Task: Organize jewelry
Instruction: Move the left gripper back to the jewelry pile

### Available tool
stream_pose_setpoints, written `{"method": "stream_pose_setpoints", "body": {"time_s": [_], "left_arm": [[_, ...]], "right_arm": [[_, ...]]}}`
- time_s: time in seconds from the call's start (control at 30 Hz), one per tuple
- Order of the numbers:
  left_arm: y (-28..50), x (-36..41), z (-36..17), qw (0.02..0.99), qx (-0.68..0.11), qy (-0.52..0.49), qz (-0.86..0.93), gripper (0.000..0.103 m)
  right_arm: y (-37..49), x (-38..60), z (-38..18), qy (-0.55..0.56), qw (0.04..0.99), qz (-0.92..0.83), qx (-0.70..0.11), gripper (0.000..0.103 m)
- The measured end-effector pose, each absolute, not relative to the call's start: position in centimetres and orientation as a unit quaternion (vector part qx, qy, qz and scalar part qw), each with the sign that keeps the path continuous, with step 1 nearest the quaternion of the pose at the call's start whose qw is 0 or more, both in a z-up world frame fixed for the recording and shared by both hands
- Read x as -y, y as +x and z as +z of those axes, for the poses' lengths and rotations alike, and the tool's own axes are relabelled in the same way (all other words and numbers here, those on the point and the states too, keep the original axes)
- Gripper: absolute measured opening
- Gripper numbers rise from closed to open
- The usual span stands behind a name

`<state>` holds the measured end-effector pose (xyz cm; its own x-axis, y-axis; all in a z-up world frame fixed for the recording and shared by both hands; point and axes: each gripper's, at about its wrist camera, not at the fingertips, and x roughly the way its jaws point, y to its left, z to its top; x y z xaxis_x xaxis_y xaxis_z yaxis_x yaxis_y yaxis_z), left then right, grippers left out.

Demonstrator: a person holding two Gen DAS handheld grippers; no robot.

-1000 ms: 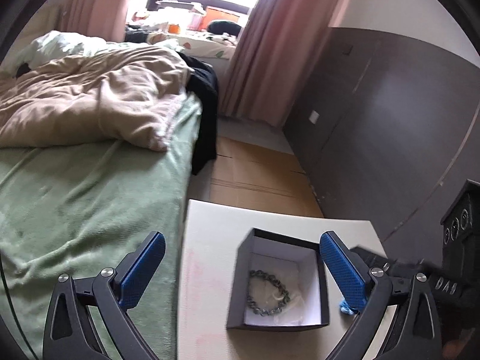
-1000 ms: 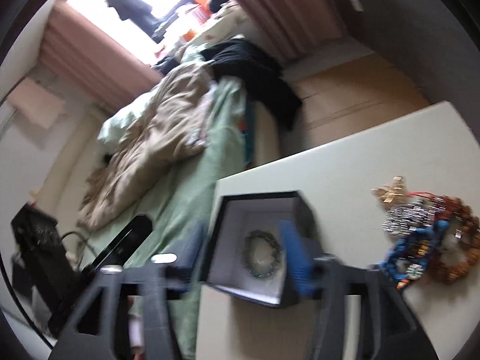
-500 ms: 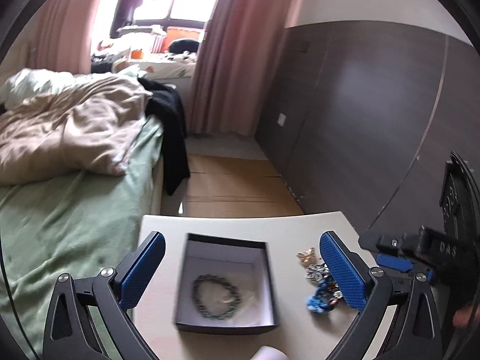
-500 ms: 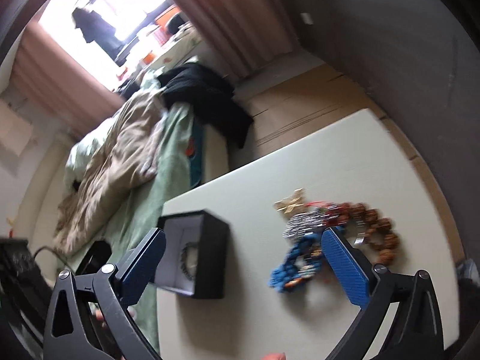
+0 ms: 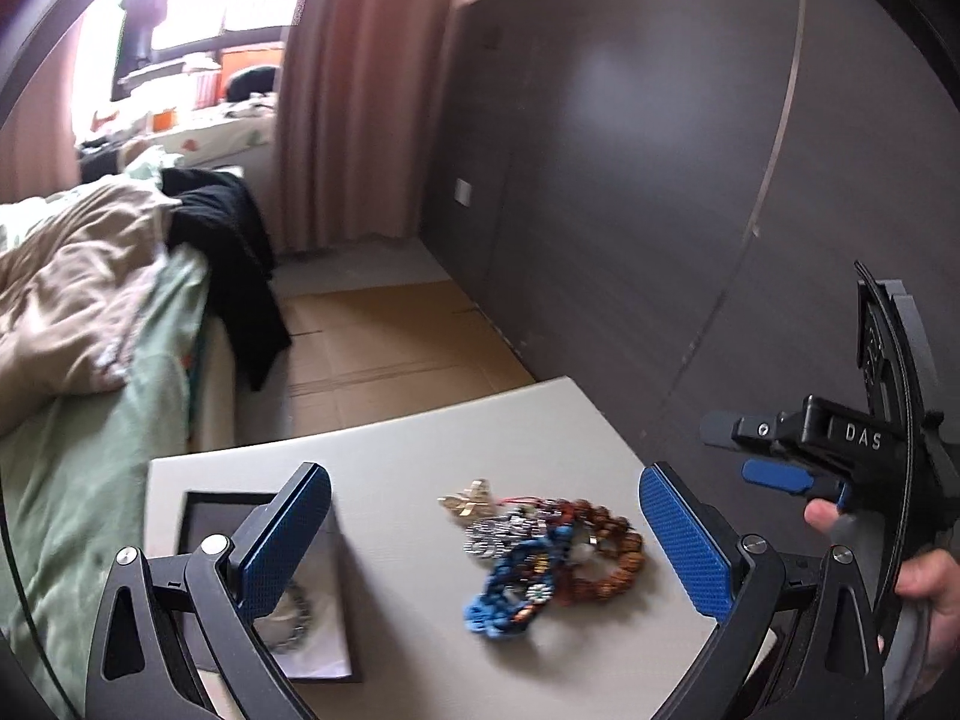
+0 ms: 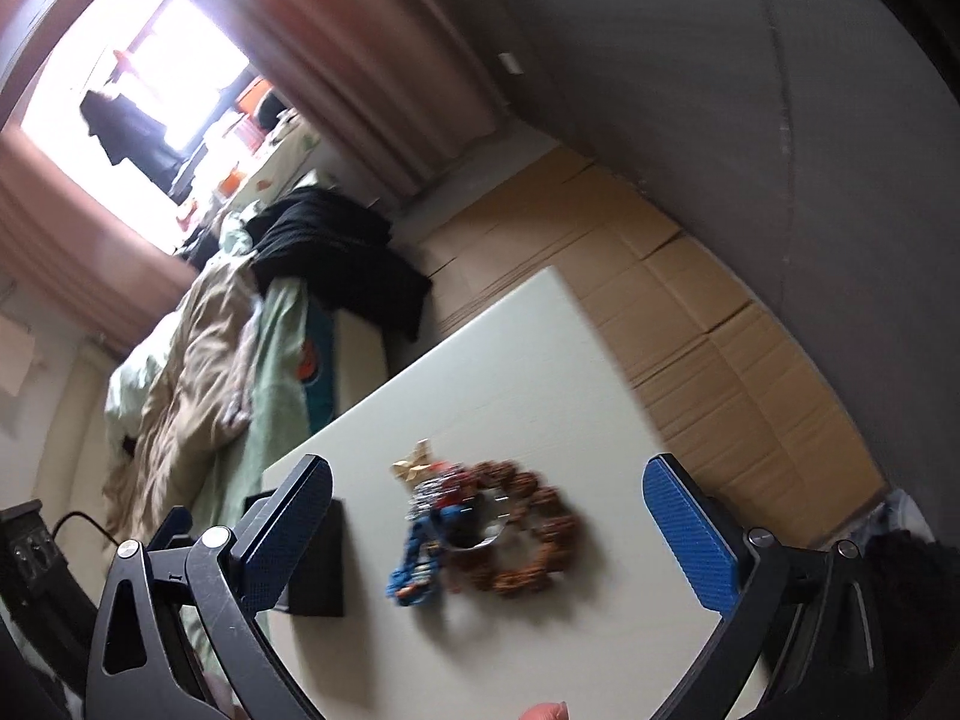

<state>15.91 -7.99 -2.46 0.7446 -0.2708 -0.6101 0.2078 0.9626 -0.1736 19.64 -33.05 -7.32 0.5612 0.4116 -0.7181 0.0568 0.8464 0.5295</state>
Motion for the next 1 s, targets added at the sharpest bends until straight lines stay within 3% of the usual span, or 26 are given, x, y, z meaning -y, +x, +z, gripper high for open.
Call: {"method": "stream_pose_setpoints", "body": {"time_s": [0.17, 0.27, 0.33, 0.53, 0.6, 0.77, 0.9, 0.97, 1.0], "left_arm": [[17.2, 10.4, -3.4, 0.922, -0.358, -0.026, -0.146, 0.095], [18.1, 11.5, -4.6, 0.910, -0.378, -0.025, -0.167, 0.080], [18.6, 12.0, -5.6, 0.901, -0.396, -0.031, -0.175, 0.064], [19.3, 12.8, -8.8, 0.878, -0.436, -0.042, -0.193, 0.036], [19.5, 13.0, -9.8, 0.870, -0.450, -0.045, -0.197, 0.031], [19.7, 13.4, -11.0, 0.865, -0.462, -0.039, -0.190, 0.030], [19.0, 15.1, -10.7, 0.883, -0.435, 0.039, -0.171, 0.030], [19.0, 16.0, -11.1, 0.880, -0.440, 0.066, -0.167, 0.035], [19.2, 16.0, -11.3, 0.878, -0.444, 0.067, -0.167, 0.043]], "right_arm": [[19.3, 36.6, -7.8, 0.280, 0.843, 0.089, -0.451, 0.103], [19.4, 37.8, -8.3, 0.291, 0.838, 0.080, -0.454, 0.103], [19.5, 38.5, -8.7, 0.302, 0.833, 0.080, -0.456, 0.103], [19.7, 39.4, -9.6, 0.315, 0.825, 0.074, -0.464, 0.103], [19.7, 39.6, -9.7, 0.320, 0.824, 0.075, -0.462, 0.103], [20.1, 39.5, -10.0, 0.325, 0.819, 0.077, -0.467, 0.103], [20.2, 39.2, -10.2, 0.330, 0.815, 0.084, -0.469, 0.103], [20.1, 39.2, -10.2, 0.331, 0.814, 0.084, -0.470, 0.103], [20.2, 39.3, -10.3, 0.333, 0.813, 0.083, -0.470, 0.103]]}}
